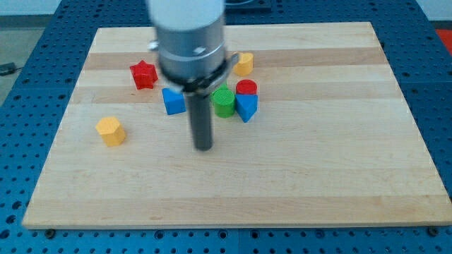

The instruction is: Push yellow hexagon below blue cube

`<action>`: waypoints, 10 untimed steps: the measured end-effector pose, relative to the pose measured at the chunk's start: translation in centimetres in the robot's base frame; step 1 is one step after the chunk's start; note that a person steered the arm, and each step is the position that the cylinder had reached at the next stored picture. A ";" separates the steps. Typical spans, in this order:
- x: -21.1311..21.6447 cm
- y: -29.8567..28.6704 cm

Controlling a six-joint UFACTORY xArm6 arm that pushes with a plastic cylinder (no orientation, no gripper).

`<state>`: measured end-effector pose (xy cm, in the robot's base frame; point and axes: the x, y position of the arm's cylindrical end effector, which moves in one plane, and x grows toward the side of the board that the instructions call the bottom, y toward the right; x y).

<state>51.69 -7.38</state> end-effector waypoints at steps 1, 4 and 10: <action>0.9 -8.1; -3.8 -15.7; -1.4 -11.6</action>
<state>50.24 -18.93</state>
